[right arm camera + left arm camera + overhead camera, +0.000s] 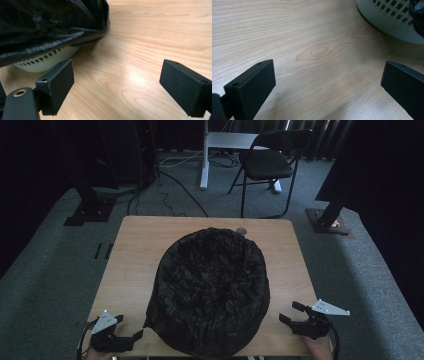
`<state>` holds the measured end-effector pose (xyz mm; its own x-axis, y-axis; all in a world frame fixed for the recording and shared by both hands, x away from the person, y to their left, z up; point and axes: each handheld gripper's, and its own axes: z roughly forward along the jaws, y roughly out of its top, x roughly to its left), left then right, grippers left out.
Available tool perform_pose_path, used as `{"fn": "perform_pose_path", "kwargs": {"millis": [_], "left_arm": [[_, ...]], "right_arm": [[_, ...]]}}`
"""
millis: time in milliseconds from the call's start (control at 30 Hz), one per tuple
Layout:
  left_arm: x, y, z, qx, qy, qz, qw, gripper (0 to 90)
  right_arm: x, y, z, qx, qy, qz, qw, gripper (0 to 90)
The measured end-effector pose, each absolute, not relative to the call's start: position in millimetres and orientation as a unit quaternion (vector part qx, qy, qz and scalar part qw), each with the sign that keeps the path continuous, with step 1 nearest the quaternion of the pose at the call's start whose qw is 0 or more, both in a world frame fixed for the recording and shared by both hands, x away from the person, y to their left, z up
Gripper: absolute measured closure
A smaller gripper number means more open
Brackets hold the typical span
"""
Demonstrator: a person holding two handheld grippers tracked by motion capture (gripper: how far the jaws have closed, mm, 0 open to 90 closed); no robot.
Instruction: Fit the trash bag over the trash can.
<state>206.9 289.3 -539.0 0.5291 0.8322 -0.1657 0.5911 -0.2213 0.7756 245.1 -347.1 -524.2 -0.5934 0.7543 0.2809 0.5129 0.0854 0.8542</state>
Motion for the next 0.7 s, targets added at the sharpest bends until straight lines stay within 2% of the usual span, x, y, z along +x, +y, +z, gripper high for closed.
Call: {"fn": "perform_pose_path", "kwargs": {"millis": [300, 700], "left_arm": [[207.2, 291.7, -540.9, 0.761, 0.473, 0.153, 0.417, 0.0], [205.8, 289.5, -544.1, 0.762, 0.475, 0.157, 0.411, 0.0]], "right_arm": [[244.1, -354.9, -540.9, 0.459, 0.723, 0.499, 0.128, 11.6], [245.1, -352.6, -543.4, 0.469, 0.726, 0.485, 0.133, 11.6]]}}
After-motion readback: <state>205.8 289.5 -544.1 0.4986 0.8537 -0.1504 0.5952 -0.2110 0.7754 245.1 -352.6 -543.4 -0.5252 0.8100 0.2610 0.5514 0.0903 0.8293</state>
